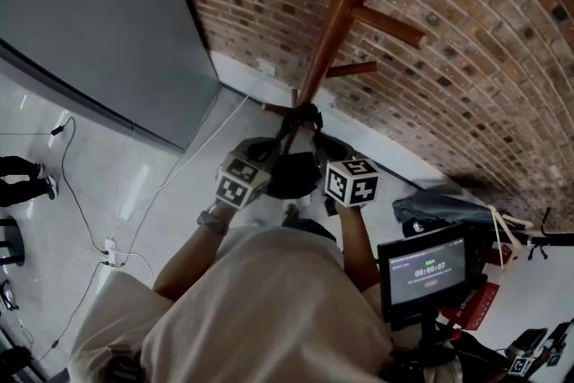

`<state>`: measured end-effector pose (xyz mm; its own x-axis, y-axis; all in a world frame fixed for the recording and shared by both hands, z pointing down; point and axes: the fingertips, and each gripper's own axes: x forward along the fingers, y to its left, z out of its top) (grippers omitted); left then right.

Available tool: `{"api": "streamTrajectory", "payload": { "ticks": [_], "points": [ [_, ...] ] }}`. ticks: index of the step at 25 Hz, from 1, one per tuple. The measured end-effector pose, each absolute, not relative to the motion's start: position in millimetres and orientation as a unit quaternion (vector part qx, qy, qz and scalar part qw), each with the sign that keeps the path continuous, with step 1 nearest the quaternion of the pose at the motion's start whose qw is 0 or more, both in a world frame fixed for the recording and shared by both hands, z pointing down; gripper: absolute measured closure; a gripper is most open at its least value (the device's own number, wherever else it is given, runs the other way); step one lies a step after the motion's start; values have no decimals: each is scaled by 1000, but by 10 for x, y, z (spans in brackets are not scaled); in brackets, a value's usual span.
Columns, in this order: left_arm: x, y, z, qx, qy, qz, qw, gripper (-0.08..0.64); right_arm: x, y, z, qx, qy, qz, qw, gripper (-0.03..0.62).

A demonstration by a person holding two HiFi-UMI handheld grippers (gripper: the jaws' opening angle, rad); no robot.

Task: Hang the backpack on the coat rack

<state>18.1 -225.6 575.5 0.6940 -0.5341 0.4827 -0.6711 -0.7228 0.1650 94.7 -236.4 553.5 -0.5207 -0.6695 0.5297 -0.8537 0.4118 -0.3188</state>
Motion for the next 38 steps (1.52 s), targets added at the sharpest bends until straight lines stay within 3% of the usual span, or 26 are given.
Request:
{"api": "streamTrajectory", "payload": {
  "ticks": [18,38],
  "points": [
    [406,-2304,5890,916,-300,194,184,554,742,-2421,5635,438,-832,279,195,583],
    [544,-2382,5924,918,-296,190,182,547,779,-2497,5630,451,-827,287,175,538]
  ]
}}
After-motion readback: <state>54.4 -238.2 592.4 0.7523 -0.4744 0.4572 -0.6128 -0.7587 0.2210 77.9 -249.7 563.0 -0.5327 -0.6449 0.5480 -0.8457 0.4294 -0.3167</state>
